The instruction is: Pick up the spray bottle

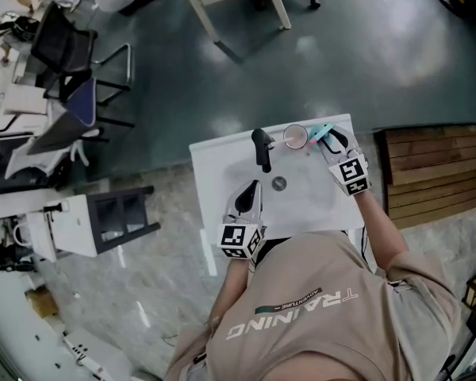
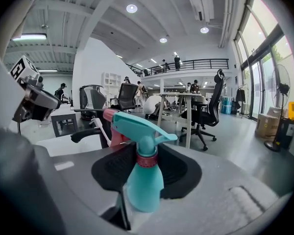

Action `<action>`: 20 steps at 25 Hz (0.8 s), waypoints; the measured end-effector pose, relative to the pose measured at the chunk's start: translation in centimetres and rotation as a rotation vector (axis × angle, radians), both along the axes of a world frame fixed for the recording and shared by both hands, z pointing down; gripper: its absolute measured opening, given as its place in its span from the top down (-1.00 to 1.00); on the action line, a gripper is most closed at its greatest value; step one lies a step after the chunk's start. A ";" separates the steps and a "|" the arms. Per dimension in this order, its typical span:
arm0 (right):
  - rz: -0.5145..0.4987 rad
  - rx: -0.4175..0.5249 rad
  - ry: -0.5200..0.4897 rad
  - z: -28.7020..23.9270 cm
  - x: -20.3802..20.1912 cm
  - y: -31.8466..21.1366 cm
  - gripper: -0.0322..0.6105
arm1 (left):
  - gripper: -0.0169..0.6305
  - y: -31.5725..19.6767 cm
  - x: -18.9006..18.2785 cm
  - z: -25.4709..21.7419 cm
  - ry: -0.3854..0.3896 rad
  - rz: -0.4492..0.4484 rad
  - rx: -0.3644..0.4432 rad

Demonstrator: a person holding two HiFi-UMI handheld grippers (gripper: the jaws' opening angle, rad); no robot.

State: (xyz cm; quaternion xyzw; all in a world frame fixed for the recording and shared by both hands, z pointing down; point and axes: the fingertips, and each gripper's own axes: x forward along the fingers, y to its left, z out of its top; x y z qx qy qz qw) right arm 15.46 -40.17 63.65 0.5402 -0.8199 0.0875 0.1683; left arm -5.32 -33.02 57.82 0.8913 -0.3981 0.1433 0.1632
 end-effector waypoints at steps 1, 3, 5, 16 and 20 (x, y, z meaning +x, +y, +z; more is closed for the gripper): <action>0.002 0.003 -0.001 -0.1 -0.2 0.1 0.47 | 0.90 0.1 -0.2 0.0 0.004 0.001 0.000; 0.004 0.010 0.001 -0.2 -0.6 0.6 0.47 | 0.90 0.2 -0.6 0.1 0.011 0.005 0.003; 0.015 0.016 0.009 -0.4 -0.6 1.0 0.48 | 0.90 0.2 -0.9 0.1 0.022 0.016 0.011; 0.050 0.047 0.037 -4.5 -1.7 4.9 0.48 | 0.90 0.1 -1.2 -0.7 0.077 0.085 0.073; 0.065 0.064 0.005 -6.2 -2.9 6.9 0.48 | 0.90 0.7 -1.8 -0.8 0.094 0.101 0.088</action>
